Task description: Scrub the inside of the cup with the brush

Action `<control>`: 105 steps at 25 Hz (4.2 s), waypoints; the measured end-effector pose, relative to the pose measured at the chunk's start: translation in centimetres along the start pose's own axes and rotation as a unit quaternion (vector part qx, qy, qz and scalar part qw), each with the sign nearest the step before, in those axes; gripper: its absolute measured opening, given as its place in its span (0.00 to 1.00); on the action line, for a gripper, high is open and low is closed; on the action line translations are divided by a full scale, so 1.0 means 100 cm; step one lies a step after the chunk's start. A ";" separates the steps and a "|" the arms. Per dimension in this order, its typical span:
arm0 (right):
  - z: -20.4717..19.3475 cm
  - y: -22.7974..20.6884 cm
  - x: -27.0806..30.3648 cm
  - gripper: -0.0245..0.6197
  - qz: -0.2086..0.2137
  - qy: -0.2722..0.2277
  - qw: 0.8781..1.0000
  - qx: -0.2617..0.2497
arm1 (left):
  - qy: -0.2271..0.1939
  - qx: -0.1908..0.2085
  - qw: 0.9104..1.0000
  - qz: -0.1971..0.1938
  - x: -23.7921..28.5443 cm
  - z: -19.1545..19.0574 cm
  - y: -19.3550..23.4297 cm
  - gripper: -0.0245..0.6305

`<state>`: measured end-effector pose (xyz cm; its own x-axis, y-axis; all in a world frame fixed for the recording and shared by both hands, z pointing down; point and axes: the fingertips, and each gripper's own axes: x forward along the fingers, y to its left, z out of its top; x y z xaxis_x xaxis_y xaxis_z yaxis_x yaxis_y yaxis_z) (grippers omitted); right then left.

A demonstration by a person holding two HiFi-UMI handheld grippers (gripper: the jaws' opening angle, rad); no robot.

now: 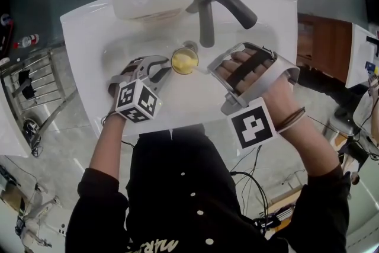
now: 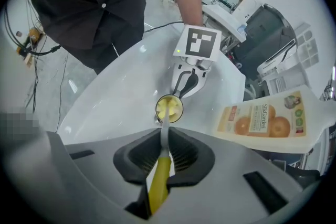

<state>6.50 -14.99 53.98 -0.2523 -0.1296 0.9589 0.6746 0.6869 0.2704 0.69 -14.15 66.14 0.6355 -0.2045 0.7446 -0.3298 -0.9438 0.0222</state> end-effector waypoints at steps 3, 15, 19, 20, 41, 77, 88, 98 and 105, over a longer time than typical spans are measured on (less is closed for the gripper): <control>0.002 -0.002 0.009 0.11 0.004 0.000 1.000 0.024 | 0.001 0.001 1.000 0.001 0.000 0.001 0.001 0.18; -0.015 0.012 0.024 0.11 0.089 -0.012 0.932 0.352 | 0.001 0.003 1.000 0.002 0.000 -0.001 0.001 0.18; -0.021 0.019 0.026 0.11 0.108 -0.036 0.874 0.473 | 0.002 0.004 1.000 0.001 0.000 -0.001 0.000 0.18; -0.022 0.021 0.027 0.11 0.113 -0.042 0.860 0.496 | 0.002 0.004 1.000 0.001 0.000 -0.001 0.000 0.18; -0.009 0.001 -0.028 0.11 0.055 0.049 0.974 0.215 | 0.007 0.006 1.000 -0.006 0.001 -0.001 -0.001 0.18; -0.013 0.007 0.026 0.11 0.127 0.054 0.924 0.355 | 0.006 0.015 1.000 -0.003 0.001 -0.002 0.001 0.18; -0.012 0.018 0.023 0.11 0.147 0.005 0.807 0.572 | 0.007 0.009 1.000 -0.002 0.000 -0.002 -0.001 0.18; -0.011 0.027 0.020 0.12 0.132 -0.026 0.760 0.636 | 0.007 0.005 1.000 -0.004 0.000 -0.002 -0.001 0.18; -0.009 0.028 0.015 0.12 0.104 -0.025 0.783 0.612 | 0.013 0.003 1.000 -0.004 0.000 -0.003 0.000 0.18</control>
<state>8.65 -13.93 56.22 -0.2731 0.0823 0.9585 -0.4592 0.8643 -0.2051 0.50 -14.02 66.36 0.6190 -0.1908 0.7619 -0.3211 -0.9467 0.0237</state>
